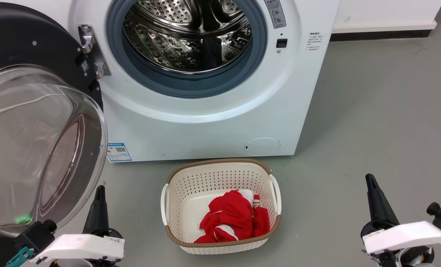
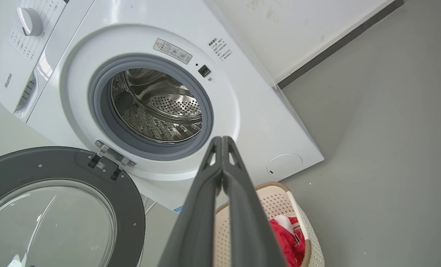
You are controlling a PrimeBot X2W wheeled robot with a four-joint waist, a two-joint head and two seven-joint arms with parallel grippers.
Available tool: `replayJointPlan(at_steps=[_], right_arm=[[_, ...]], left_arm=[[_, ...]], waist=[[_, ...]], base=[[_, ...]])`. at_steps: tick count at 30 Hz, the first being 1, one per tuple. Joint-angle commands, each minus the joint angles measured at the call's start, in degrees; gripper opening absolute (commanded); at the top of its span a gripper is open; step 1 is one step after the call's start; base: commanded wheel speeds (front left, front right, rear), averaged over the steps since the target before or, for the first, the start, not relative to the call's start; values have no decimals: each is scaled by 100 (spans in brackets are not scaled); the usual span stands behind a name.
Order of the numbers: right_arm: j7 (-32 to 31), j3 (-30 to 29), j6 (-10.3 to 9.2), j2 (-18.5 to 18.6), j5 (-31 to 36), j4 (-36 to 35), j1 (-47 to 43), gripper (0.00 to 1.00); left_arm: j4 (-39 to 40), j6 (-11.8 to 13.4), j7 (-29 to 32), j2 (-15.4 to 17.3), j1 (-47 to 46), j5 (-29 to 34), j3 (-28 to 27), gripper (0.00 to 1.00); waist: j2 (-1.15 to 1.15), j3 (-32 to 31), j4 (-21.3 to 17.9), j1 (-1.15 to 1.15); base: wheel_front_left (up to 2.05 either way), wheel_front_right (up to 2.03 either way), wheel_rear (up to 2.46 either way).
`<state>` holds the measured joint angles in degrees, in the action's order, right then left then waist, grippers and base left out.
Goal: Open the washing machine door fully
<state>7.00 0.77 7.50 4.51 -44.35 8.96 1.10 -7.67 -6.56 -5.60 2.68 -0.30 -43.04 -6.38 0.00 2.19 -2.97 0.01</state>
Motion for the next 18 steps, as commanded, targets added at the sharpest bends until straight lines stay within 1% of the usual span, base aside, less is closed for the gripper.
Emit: replayJointPlan(at_steps=[1, 18], right_arm=[[-39, -19, 0, 47, -205, -48, 158, 0], [-304, -110, 0, 67, -1502, 92, 256, 0]], left_arm=[[34, -22, 47, 18, -158, -193, -11, 0], [-143, -48, 358, 21, -289, -1444, -15, 0]], waist=[[0, -3, 5, 0], [0, -42, 63, 0]], base=[[0, 0, 0], [0, 0, 0]])
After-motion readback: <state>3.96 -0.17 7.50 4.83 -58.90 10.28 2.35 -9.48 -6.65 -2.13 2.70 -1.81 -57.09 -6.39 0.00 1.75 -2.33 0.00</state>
